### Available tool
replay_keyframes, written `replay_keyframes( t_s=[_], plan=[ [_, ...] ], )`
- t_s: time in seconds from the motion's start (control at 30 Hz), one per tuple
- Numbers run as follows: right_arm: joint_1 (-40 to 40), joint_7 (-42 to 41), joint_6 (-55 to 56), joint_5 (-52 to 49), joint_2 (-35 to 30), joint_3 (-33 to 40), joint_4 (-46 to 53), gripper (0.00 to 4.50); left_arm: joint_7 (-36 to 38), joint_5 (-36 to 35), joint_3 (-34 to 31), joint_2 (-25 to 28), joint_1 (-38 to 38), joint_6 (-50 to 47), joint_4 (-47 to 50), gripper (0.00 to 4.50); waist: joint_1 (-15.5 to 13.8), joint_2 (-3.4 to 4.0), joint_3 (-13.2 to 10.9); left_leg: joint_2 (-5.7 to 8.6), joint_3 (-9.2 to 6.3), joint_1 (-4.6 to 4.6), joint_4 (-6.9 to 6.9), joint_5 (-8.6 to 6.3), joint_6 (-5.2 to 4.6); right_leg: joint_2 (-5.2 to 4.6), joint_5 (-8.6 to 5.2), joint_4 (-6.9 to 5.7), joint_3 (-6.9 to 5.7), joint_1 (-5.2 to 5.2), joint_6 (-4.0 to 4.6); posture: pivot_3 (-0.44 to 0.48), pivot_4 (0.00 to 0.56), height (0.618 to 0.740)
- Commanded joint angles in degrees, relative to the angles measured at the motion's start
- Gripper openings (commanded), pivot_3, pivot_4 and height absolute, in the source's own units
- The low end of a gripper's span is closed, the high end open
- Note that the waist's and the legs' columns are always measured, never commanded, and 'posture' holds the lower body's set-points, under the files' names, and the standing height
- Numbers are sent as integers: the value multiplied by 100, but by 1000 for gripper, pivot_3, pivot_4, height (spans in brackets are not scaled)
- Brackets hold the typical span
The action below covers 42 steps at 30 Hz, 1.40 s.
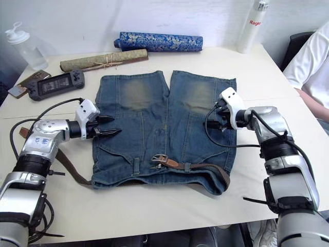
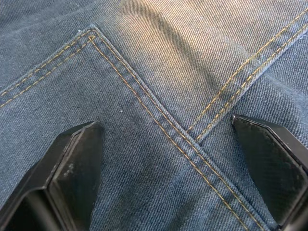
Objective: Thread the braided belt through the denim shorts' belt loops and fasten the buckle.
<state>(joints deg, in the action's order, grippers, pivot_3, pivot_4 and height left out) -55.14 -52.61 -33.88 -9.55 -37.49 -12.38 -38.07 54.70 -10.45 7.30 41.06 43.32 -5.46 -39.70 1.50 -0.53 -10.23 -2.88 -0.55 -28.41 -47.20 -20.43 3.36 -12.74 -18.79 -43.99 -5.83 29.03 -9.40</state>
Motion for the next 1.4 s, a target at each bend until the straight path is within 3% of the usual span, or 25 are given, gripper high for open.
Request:
replay_keyframes(
  t_s=[0.03,0.17,0.23,0.33,0.43,0.57,0.8,0.83,0.87,0.9,1.07,1.13,1.17,1.2,1.33,1.4],
  plan=[
    [73,-341,65,301,145,-207,-436,2800,117,445,175,-65,-163,195,-305,1891,9,2,17,0,0,13,2,-3,-5,0,-1,1,0,-10,2,0,150,645],
    [-147,4,620,596,467,-170,-1090,932,40,655,160,-79,-132,304,-517,107,28,6,60,-2,0,38,5,-3,-6,3,-2,-1,0,-35,3,0,150,645],
    [-336,306,1016,744,679,-116,-1594,56,-125,797,147,-135,-28,403,-761,0,33,-5,93,-2,0,48,5,-5,-8,2,-2,0,0,-42,3,0,150,645],
    [-602,661,1469,877,944,-3,-2214,18,-391,974,133,-247,188,502,-1166,0,34,-13,120,-3,0,78,5,-15,-26,2,-5,-2,3,-62,8,0,150,645],
    [-928,1426,2192,1155,1230,37,-2905,18,-1100,1389,250,-390,592,837,-1886,0,20,-15,139,-4,0,99,5,-15,-26,2,-8,-16,6,-75,14,0,150,645],
    [-1151,1719,2488,1300,1412,150,-3356,18,-1882,1764,330,-523,1018,1213,-2559,0,22,-16,143,-3,0,102,4,-14,-24,1,-15,-50,14,-65,25,0,150,645],
    [-1236,1897,2675,1304,1450,431,-3512,18,-1868,1722,139,-714,1239,1468,-2845,0,28,-16,143,-3,0,93,4,-14,-24,1,-22,-84,17,-46,29,0,150,645],
    [-1259,1957,2684,1243,1433,540,-3501,431,-1811,1670,82,-715,1189,1494,-2771,0,26,-15,142,-3,0,91,4,-14,-24,1,-22,-84,17,-44,29,0,150,645],
    [-1283,1968,2693,1194,1412,632,-3486,900,-1761,1596,3,-710,1140,1510,-2687,474,26,-15,141,-3,0,88,3,-14,-23,0,-22,-84,16,-41,29,0,150,645],
    [-1305,1937,2701,1144,1388,717,-3460,1031,-1664,1507,-84,-707,1089,1502,-2584,955,29,-14,141,-3,0,86,3,-14,-23,0,-23,-85,17,-39,29,0,150,645],
    [-1391,1607,2384,777,1253,1225,-3013,3351,-1418,1145,-494,-603,724,1234,-1557,2955,39,-6,134,-3,0,-1,-1,-2,-1,0,-22,-90,21,45,30,0,150,645],
    [-1215,1276,1999,583,1149,1345,-2284,4372,-1393,801,-804,-549,431,816,-612,3889,51,9,119,-3,1,-19,0,10,21,0,-23,-86,20,59,30,0,150,645],
    [-900,1101,1530,372,1072,1409,-1346,4500,-1442,547,-1035,-516,192,448,127,4245,56,15,102,-3,1,-27,-1,10,21,0,-23,-85,20,66,30,0,150,645],
    [-655,992,1166,228,1021,1460,-636,4500,-1486,376,-1196,-495,9,159,678,4245,56,18,85,-3,1,-36,0,10,21,0,-22,-82,20,74,30,0,150,645],
    [1106,688,-834,-1569,911,1946,3886,4500,-1812,-685,-2125,-423,-981,-1433,3432,4245,44,18,44,-2,-20,-88,2,15,30,6,-21,-76,16,121,29,0,150,645],
    [1852,615,-1386,-2396,869,2146,5363,4500,-1975,-1345,-2600,-411,-1295,-2352,4336,4245,32,17,37,-2,-22,-88,12,16,31,10,-21,-59,14,121,29,0,150,645]
  ],
)
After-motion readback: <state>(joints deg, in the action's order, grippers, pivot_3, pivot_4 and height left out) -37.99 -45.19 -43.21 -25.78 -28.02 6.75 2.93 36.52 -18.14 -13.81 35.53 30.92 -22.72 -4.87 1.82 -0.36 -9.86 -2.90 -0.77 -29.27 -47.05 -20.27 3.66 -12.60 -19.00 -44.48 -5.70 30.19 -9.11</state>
